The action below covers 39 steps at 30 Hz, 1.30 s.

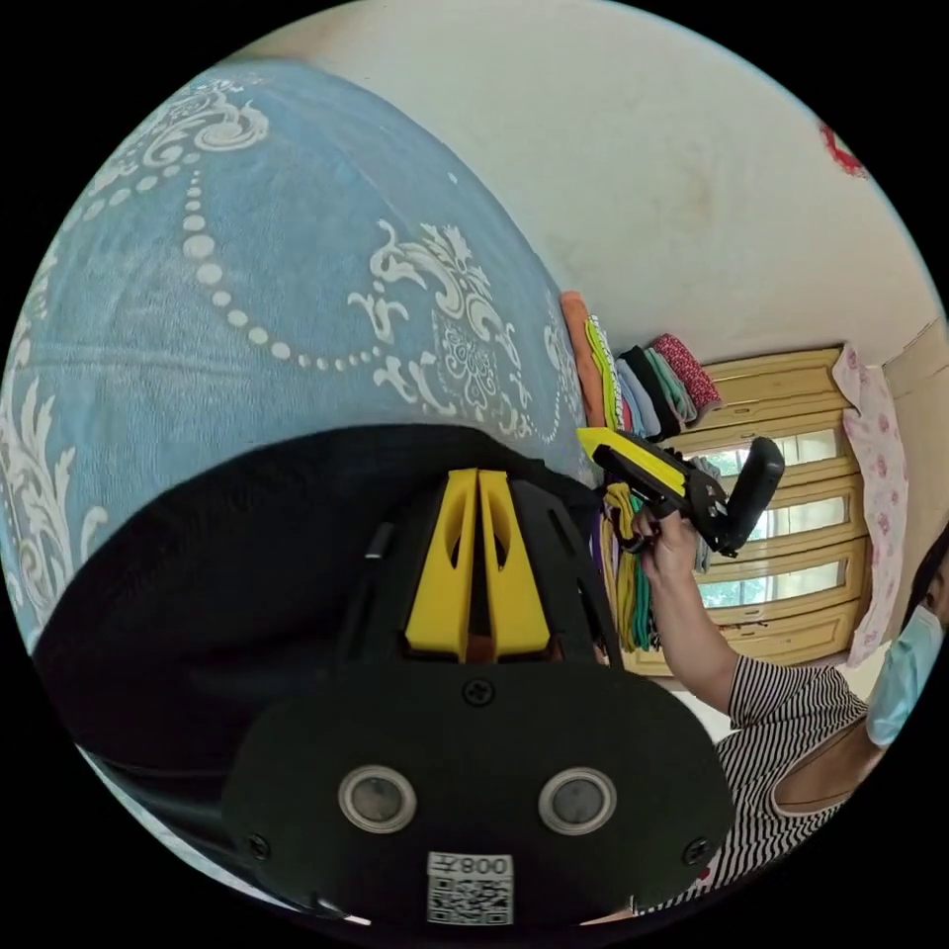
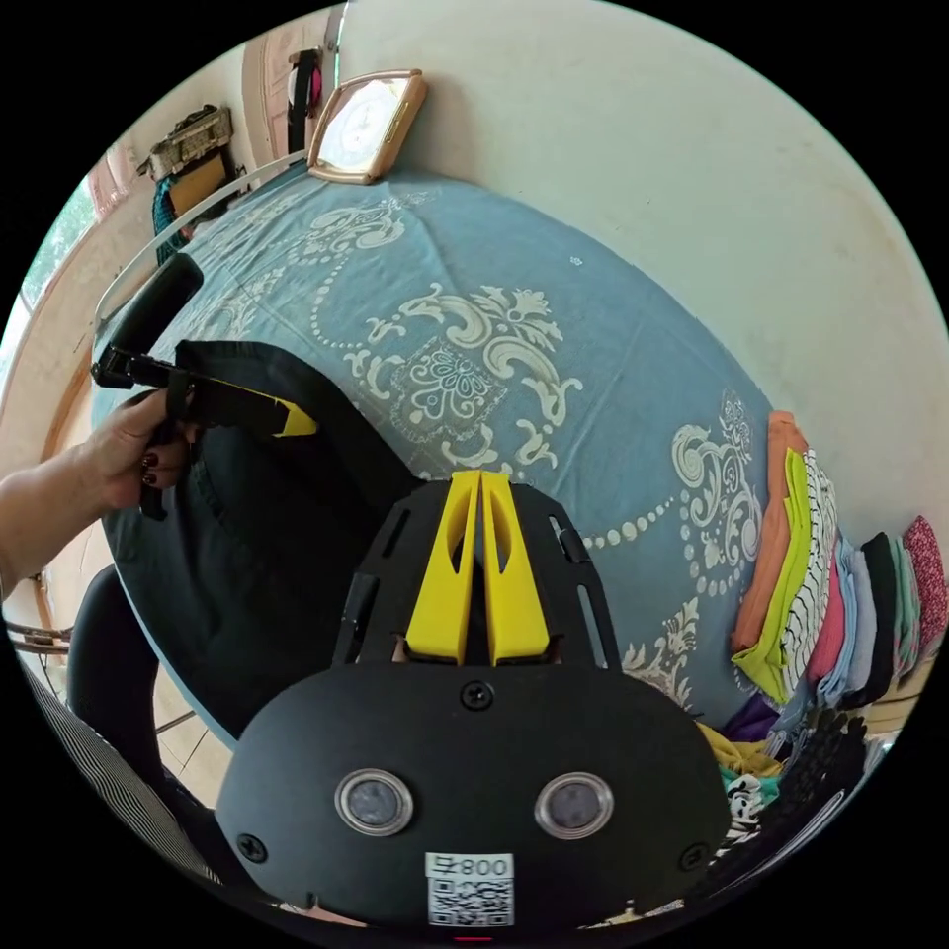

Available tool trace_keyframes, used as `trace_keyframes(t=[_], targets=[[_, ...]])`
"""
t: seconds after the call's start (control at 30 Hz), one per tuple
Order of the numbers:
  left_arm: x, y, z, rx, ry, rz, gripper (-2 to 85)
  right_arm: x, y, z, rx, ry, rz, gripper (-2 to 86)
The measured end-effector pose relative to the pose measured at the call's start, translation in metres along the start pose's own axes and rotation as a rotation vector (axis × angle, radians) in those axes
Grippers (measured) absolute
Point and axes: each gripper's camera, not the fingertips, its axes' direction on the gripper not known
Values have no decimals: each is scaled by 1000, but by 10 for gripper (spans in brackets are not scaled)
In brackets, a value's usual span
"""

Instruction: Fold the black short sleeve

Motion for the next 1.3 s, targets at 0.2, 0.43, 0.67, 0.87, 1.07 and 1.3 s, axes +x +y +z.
trace_keyframes(t=[0.2,0.43,0.67,0.87,1.07,1.3], targets=[[8,8,-26,73,13,48,9,42,27,-35,127,-83,79,2],[-11,105,-62,9,-11,-10,45,63,107,-17,-19,-326,160,13],[-36,148,-69,43,32,-156,62,101,141,3,-57,-480,314,43],[-37,155,-75,54,57,-161,65,139,159,9,-48,-507,427,52],[-38,165,-86,58,71,-164,66,176,174,21,-31,-611,548,51],[-30,180,-97,49,83,-143,65,211,190,26,25,-730,631,7]])
